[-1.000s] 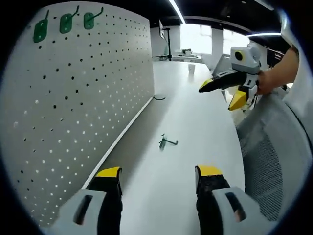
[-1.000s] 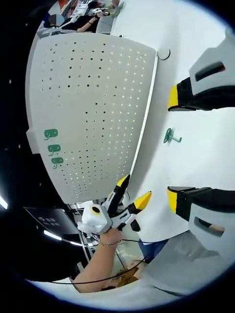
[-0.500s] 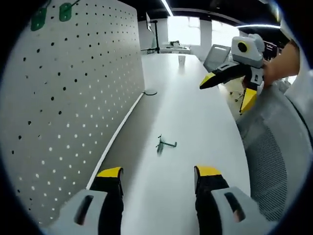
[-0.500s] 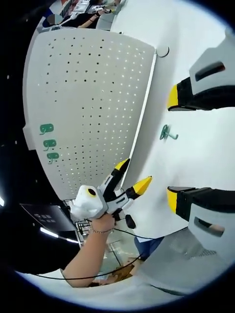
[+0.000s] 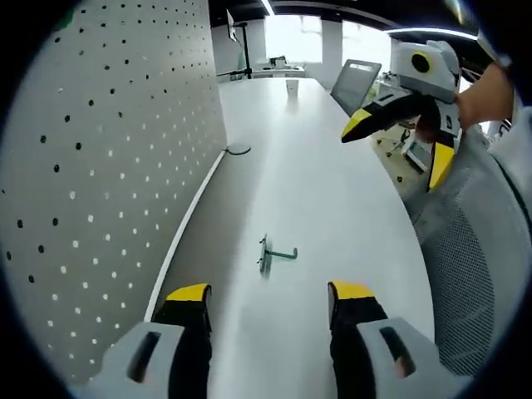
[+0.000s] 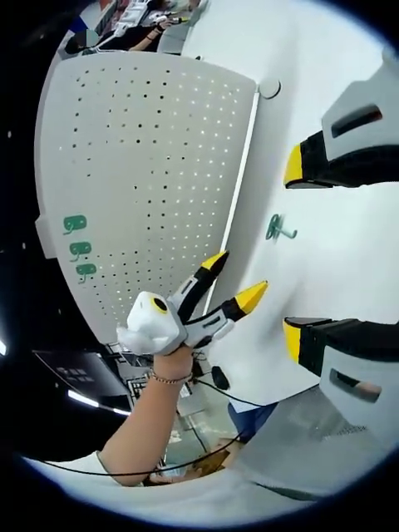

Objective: Insert the hook assembly into the mounting plate slot until the hook locks in place.

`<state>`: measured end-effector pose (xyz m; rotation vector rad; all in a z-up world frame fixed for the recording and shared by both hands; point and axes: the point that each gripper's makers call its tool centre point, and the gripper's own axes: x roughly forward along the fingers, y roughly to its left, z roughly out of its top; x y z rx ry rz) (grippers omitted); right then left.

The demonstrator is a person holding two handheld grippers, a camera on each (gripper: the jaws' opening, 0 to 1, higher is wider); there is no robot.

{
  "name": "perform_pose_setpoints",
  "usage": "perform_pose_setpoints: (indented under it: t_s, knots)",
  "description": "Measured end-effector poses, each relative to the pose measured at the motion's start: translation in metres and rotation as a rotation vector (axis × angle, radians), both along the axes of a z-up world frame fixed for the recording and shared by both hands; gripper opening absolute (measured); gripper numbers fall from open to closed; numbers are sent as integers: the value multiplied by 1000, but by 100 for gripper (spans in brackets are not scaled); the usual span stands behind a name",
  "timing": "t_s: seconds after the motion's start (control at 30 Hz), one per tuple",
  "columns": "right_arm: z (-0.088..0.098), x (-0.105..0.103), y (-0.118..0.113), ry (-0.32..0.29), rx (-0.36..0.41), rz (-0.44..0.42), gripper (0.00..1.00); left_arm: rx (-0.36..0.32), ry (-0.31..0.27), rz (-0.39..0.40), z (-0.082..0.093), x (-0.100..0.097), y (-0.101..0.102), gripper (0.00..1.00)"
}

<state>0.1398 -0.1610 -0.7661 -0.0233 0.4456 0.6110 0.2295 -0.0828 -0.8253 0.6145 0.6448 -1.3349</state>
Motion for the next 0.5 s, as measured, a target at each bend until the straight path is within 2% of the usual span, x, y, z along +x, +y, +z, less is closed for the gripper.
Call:
perform_pose_setpoints:
  t_s: [0.5]
  knots:
    - [-3, -2, -6, 16, -2, -5, 61, 42, 10, -55, -15, 4, -23, 56]
